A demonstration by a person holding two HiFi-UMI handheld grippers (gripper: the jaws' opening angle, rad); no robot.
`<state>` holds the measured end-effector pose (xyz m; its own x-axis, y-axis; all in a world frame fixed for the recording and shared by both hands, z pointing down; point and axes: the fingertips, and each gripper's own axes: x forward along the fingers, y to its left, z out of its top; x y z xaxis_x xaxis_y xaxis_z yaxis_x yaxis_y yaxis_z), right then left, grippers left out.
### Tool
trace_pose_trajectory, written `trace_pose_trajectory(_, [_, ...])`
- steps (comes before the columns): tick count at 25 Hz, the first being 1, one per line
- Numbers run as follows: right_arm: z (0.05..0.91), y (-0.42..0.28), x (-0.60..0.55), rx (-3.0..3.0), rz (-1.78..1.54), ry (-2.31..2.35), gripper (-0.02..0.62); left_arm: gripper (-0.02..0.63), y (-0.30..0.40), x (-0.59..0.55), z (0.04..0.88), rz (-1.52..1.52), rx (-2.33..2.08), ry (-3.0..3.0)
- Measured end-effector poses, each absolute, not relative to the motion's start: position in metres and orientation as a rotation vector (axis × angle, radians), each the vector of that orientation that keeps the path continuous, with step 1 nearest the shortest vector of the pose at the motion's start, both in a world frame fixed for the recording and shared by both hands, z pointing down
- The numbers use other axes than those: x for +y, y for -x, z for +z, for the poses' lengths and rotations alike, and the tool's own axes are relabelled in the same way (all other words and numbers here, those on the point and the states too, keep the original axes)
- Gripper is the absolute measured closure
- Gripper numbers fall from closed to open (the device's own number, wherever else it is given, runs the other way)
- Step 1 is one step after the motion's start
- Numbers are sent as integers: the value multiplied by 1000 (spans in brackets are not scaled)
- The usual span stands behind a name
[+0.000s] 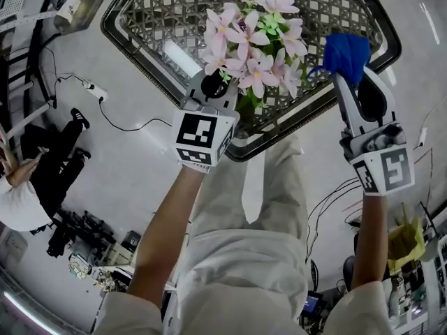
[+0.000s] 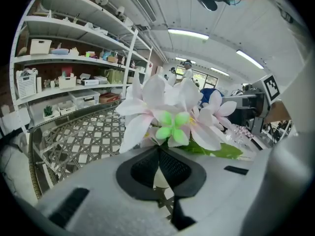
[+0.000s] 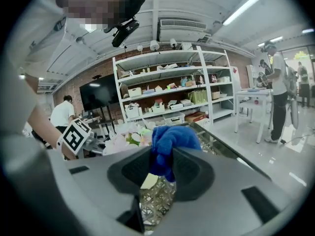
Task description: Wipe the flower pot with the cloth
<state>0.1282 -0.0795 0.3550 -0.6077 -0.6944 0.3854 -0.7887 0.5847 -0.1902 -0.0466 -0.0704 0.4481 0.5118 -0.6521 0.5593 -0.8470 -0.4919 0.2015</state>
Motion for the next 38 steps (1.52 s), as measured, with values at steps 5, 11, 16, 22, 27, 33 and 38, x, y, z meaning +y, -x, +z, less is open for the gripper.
trace_pose_trajectory(5, [376,-122,-102,-2548,431,-1151,474,583,45,-70,450,574,-1240,-2297])
trace_pose_trajectory(11, [424,-113,-124,-2549,539,-1038,476,583,45,-70,450,564,-1242,-2287])
trace_pose_trajectory(16, [467,-96,-131,-2502,599,-921,476,583,45,-70,450,560,-1241,-2290])
trace_pose_trajectory(22, [482,-73,-139,-2533,629,-824,476,583,44,-71,450,556,-1231,-2286])
trace_pose_trajectory(27, [478,-54,-140,-2597,696,-713,477,583,45,-70,447,560,-1231,-2288])
trace_pose_trajectory(33, [473,-48,-131,-2604,621,-558,483,583,45,-71,446,571,-1264,-2283])
trace_pose_trajectory(38, [468,-53,-117,-2594,555,-494,483,583,46,-71,447,564,-1284,-2271])
